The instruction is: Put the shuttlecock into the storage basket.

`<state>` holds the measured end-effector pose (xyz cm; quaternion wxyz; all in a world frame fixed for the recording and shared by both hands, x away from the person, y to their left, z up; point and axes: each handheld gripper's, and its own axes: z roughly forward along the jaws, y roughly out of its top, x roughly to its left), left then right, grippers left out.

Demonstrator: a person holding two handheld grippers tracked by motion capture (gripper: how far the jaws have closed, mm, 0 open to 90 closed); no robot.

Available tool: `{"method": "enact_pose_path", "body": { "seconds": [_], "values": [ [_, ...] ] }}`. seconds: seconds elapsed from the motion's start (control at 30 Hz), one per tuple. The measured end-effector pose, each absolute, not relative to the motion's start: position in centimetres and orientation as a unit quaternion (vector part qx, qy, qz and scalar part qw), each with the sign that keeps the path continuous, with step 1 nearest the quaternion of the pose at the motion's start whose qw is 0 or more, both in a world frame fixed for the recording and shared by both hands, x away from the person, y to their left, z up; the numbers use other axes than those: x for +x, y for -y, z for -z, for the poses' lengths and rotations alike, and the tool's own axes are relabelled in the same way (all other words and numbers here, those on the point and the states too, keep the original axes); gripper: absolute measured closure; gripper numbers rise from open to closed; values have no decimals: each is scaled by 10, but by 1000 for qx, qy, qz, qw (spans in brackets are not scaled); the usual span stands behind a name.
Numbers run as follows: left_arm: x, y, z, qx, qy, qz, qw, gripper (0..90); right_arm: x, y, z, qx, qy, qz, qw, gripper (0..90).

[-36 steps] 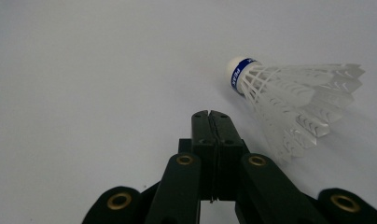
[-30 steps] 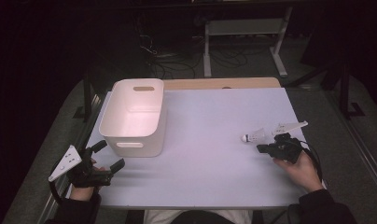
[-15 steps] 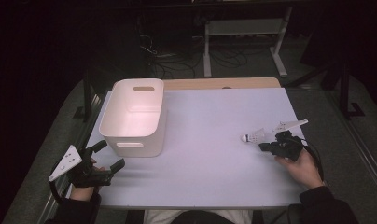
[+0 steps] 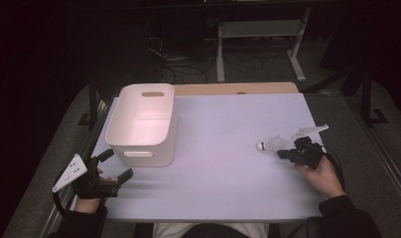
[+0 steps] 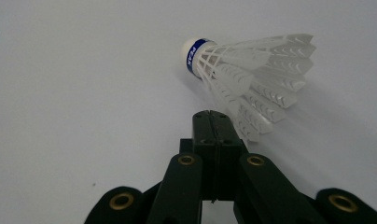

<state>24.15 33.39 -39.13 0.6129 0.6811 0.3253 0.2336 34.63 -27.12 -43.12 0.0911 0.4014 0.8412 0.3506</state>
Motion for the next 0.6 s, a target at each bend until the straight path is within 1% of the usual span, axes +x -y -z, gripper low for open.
{"method": "enact_pose_path", "body": {
  "seconds": [0.6],
  "values": [
    [242,-333,391,682,-325,-233,613,0,372,279,432,421,-830,-353,95,892]
  ]
}}
